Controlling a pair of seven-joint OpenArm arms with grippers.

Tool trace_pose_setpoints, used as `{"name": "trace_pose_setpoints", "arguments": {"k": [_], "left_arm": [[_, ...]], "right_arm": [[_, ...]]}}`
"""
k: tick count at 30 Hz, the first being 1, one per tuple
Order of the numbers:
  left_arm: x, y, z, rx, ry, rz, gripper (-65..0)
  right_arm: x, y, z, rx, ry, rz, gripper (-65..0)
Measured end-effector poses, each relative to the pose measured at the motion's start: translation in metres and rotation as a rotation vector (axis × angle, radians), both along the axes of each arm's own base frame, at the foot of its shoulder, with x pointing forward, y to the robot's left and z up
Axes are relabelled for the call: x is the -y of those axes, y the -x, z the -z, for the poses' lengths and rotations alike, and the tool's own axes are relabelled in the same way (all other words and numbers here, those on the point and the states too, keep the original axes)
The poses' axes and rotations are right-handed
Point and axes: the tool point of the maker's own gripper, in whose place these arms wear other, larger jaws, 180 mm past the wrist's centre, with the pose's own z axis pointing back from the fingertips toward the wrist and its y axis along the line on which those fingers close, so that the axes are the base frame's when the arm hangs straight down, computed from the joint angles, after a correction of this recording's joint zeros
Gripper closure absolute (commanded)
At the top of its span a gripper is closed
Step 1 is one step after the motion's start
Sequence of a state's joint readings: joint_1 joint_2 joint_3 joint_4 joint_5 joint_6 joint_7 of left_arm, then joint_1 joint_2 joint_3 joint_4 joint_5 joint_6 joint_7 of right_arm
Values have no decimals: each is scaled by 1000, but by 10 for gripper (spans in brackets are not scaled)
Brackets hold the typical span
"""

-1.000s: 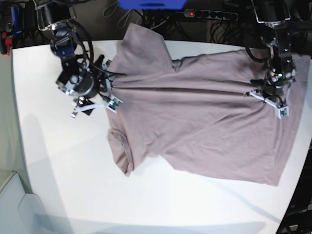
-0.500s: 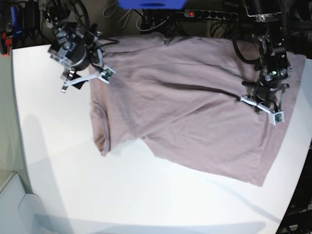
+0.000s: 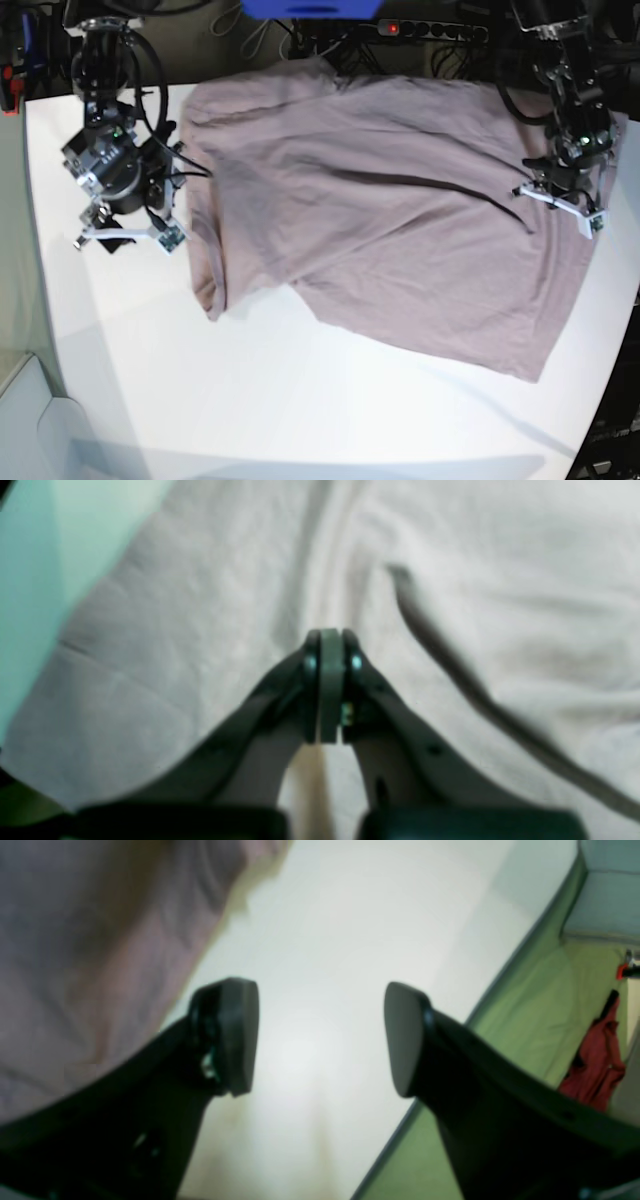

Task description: Layout the t-shirt on the table in an organized manner, then fold the t-shirt properly

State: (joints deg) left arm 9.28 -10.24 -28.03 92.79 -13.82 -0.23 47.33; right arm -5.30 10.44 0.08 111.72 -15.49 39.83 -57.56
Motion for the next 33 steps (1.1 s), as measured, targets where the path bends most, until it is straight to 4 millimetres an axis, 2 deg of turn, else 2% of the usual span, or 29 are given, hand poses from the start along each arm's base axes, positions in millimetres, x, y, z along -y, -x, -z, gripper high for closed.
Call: {"name": "trace_pose_setpoints", "arguments": {"k": [4,7,12,16,22,27,29,33], "left_arm": [[-4,7,17,-43,5,-12,-5],[-9,15,32,-79,20,-21,-5],[-17,15,34,-77,5,-32,-5],[-20,22,36,-74,-6,-27,-5],[-20,22,36,-73,-9,-28,-4],[-21,26,36,-75,-15,-27,-4],[-21,27,36,-74,-15,-29,-4],[-21,27,36,-75,-14,-28,-4]], "right_arm": [[5,-29,1,6,-4,15,-399],[12,-53,16,-40,-18,39,-399],[18,-78,41,-113,-48,61,-398],[3,-96,42,-117,-102,59,-400],[-11,-125,15,-46,-129,43,-400],[-31,-146,-3,-9,-171,24,-400],[-40,-149,4,-37,-189,22,-400],[-51,-139,34,-140,-217,23,-398]]}}
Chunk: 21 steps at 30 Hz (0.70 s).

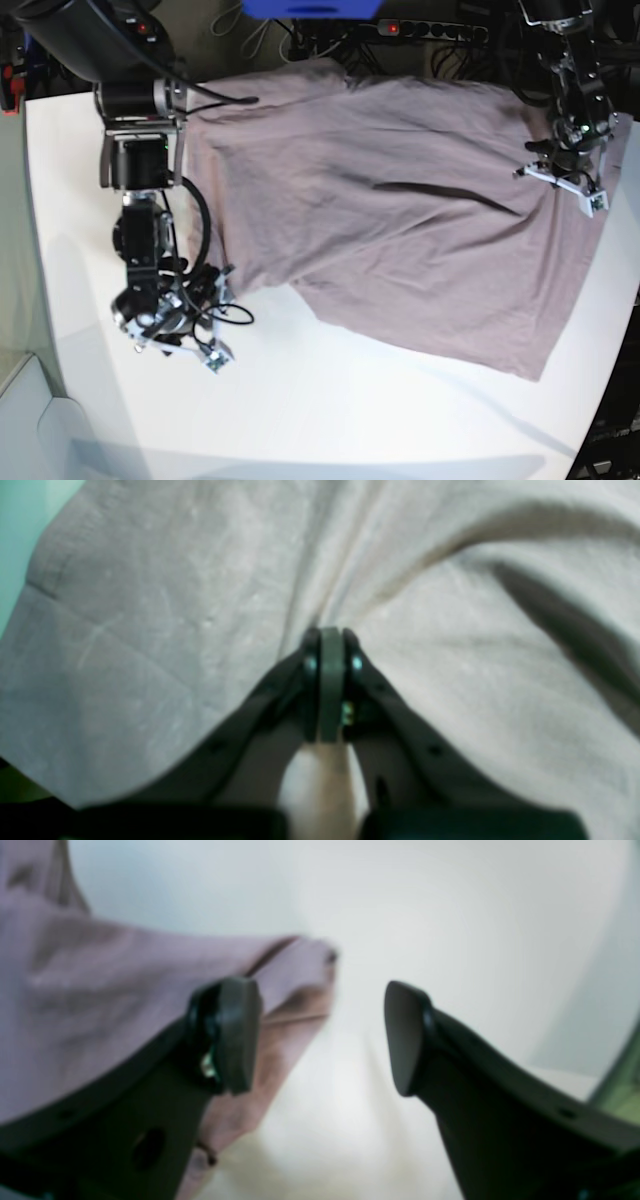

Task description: Layout the t-shirt on the table in an organized manner, then fold the t-shirt properly

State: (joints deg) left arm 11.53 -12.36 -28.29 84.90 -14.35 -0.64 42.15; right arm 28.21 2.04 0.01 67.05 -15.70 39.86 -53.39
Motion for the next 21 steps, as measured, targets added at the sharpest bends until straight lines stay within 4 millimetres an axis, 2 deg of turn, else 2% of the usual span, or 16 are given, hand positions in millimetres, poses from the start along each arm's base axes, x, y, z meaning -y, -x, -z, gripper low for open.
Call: {"name": "trace_pose_setpoints", "arguments": {"k": [4,6,10,14,17,21], "left_arm": [[0,0,0,0,0,0,-4],[0,0,0,-1,0,-1,-4],[0,0,0,-1,0,-1,-4],[0,0,0,-1,0,-1,-4],[0,0,0,-1,0,-1,-4],[0,1,0,-1,0,-1,-4]], "right_arm": [[-11,9,19,-64,-25,-2,-393],[-19,11,24,-80,-39,-9,-362],[-31,14,26,-86,-57,-20,-226],[-38,17,28,-91,-64,-29,-17],[-39,17,27,-87,-63,-29,0],[-24,19,-2,-18,-6,1,0]]}}
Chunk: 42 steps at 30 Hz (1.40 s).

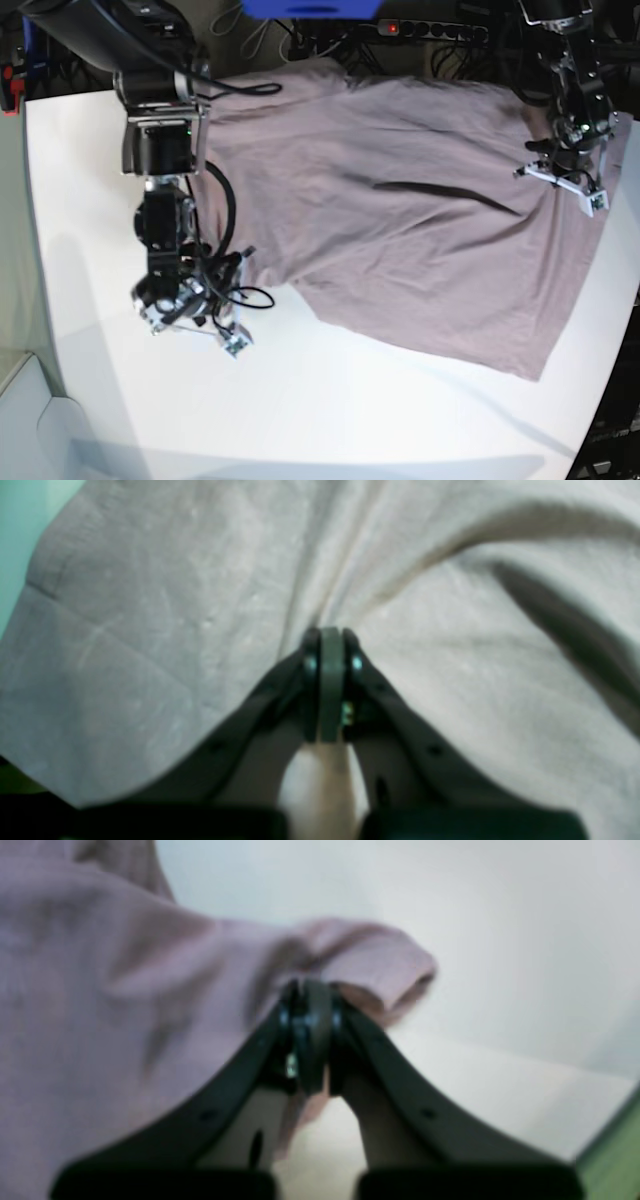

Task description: Layout the t-shirt on the table in an organized manner, then fold the t-shirt properly

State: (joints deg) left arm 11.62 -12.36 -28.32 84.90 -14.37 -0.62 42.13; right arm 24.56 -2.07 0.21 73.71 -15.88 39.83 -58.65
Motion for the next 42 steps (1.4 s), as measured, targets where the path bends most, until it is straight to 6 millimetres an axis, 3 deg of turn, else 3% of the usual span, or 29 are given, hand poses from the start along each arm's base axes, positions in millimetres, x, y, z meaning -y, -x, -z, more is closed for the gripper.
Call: {"name": "trace_pose_setpoints", "arguments": {"k": [5,8,12,14,21,24,29,32,38,42], "left_arm": [[0,0,0,-2,-2,1,-4],[0,-1,-1,0,-2,0,-4],[-1,-1,-1,-2,-4,-1,-4],[-1,-1,-1,-6,-3,-2,-4],[0,-6,-3,-1,2,-2,-4],[0,-6,-3,-2,2,-2,-4],[0,-9,-3,-3,3,-2,-4],[0,-10,-4,0,3,-1,-4],[0,-10,-4,0,2,-1,-4],[0,-10,-4,0,3,-1,-4]], "right_arm": [[15,30,-42,110,95,31,0],[15,53,-55,146,101,38,0],[30,96,-58,121,158,84,0],[30,117,-52,93,170,81,0],[23,181,-2,-76,151,44,0],[17,197,7,-114,155,12,0],[-7,223,22,-166,199,-186,0],[-9,226,23,-178,219,-222,-6],[12,229,24,-210,295,-210,-257],[26,224,21,-198,297,-170,-357]]}}
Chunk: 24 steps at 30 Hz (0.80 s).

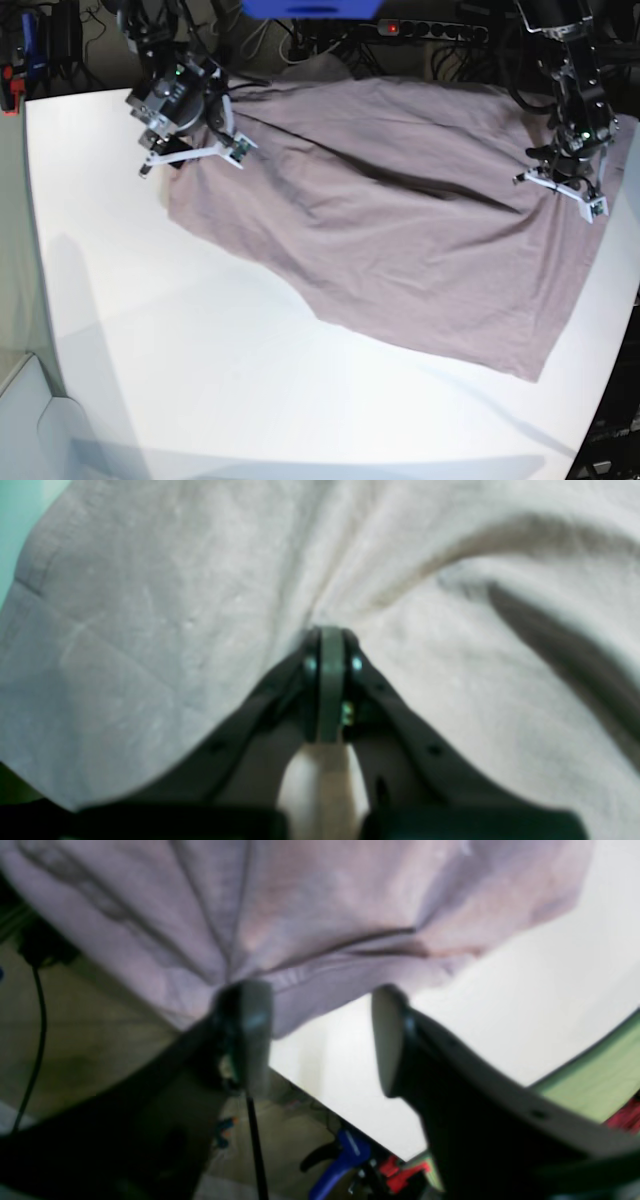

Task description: Layout the t-shirt on the table in an organized manner, then fold the t-shirt properly

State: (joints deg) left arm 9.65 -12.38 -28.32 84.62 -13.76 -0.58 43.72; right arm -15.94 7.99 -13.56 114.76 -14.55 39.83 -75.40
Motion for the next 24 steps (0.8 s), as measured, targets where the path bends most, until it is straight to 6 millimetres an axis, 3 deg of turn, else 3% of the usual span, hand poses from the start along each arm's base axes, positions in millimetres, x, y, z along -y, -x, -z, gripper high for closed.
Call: {"name": "trace_pose_setpoints", "arguments": {"k": [3,7,11,14,16,20,24], "left_arm": [[0,0,0,1,0,1,-4],[1,0,0,-2,1,1,-4],[0,0,0,1,0,1,-4],[0,0,0,0,-1,1,-4],[0,0,0,-2,1,1,-4],[0,-1,0,5,1,0,-4],[0,0,0,3,0,0,-4]], "right_arm": [[45,-7,-7,21,89,80,-363],[96,-38,-35,122,169,185,-363],[116,-68,-62,219,197,242,-363],[101,-94,-79,272,181,220,-363],[79,-110,-83,286,157,195,-363],[24,-138,-75,276,25,141,-365],[-2,-156,-55,186,-27,161,-365]]}}
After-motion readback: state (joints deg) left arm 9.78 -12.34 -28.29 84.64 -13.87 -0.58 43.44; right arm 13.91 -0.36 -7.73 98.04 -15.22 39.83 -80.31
